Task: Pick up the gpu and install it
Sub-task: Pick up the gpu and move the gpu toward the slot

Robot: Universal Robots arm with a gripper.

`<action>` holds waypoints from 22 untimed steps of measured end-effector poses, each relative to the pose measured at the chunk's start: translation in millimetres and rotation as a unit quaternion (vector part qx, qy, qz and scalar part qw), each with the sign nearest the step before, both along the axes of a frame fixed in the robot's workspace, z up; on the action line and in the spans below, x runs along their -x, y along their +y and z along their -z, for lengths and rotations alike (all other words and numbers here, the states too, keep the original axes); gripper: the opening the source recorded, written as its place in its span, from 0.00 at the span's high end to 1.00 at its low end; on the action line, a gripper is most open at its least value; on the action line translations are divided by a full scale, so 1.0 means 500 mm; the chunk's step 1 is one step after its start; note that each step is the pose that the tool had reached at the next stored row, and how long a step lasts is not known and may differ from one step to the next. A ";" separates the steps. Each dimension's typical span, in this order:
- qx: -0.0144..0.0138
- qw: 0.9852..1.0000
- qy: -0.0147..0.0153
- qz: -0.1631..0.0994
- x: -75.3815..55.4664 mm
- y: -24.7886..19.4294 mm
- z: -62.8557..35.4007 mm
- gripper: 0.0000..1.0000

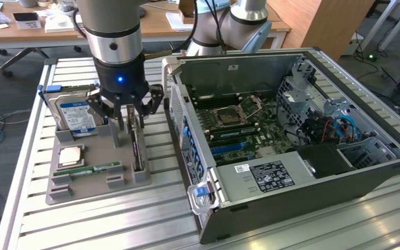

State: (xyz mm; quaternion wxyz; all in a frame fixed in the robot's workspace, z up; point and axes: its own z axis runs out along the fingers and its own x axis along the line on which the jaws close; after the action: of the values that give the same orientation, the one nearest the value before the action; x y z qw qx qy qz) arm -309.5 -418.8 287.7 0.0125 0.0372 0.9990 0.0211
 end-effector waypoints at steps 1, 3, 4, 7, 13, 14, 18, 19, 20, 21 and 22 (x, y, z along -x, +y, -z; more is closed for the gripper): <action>0.000 1.000 0.000 0.000 0.000 0.0000 0.002 0.53; 0.000 1.000 0.000 0.000 0.000 0.0000 0.006 0.53; 0.000 1.000 0.000 0.000 0.000 0.0000 0.008 0.53; 0.000 1.000 0.000 0.000 0.000 0.0000 0.014 0.53; 0.000 1.000 0.000 0.000 0.000 0.0000 0.029 0.53; 0.000 1.000 0.000 0.000 -0.001 0.0000 0.031 0.53; 0.000 1.000 0.000 0.000 -0.001 0.0000 0.039 0.53; 0.000 1.000 0.000 0.000 -0.001 0.0000 0.041 0.53; 0.000 1.000 0.000 0.000 -0.001 -0.0001 0.043 0.53; 0.000 1.000 0.000 0.000 -0.002 0.0000 0.046 0.53; 0.000 1.000 0.000 0.000 -0.002 0.0000 0.048 0.53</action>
State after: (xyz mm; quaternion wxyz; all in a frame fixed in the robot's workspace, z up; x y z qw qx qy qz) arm -308.6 -418.8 263.8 0.0125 0.0372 0.9990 0.0211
